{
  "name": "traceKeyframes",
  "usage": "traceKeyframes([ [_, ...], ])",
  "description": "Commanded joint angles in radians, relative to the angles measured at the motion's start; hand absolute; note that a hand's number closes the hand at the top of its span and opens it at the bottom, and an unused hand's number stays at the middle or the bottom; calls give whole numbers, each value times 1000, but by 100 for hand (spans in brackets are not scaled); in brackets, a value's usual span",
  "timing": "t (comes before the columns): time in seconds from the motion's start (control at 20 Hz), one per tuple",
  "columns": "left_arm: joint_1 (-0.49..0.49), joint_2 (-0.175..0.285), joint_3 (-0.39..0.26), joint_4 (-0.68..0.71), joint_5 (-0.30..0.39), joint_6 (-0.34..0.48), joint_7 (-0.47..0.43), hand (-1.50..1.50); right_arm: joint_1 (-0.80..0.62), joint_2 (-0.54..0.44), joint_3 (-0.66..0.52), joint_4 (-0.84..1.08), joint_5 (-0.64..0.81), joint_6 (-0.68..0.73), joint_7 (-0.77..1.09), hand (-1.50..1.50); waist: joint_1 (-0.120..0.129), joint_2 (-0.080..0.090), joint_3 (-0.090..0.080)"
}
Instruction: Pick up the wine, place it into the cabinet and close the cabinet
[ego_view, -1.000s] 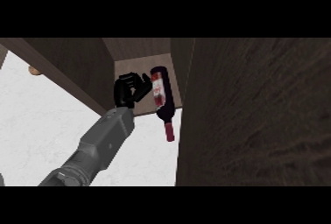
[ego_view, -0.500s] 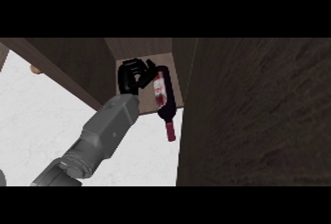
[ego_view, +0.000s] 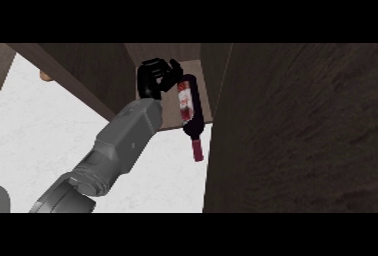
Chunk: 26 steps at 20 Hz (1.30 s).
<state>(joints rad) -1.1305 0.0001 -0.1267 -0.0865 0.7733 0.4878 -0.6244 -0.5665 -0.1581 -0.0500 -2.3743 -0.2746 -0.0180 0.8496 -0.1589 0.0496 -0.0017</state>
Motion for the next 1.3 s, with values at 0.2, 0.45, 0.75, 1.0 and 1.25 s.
traceKeyframes([
  [0.2,-43,0,15,33,5,30,30,150,3,-3,-3,-7,-7,5,-5,-150,15,5,0],
  [0.45,-52,64,-104,85,-120,115,23,150,15,-8,-11,-14,-25,17,-1,-150,0,12,3],
  [0.75,-38,91,-150,86,-168,212,41,150,-3,-3,-18,-8,-27,17,-14,-150,-3,18,1],
  [1.0,0,98,-159,86,-179,263,56,150,14,1,-6,-4,-29,32,-19,-150,-6,26,-1],
  [1.25,30,127,-192,86,-215,283,90,150,5,1,1,-15,-10,22,-10,-150,-6,25,-2],
])
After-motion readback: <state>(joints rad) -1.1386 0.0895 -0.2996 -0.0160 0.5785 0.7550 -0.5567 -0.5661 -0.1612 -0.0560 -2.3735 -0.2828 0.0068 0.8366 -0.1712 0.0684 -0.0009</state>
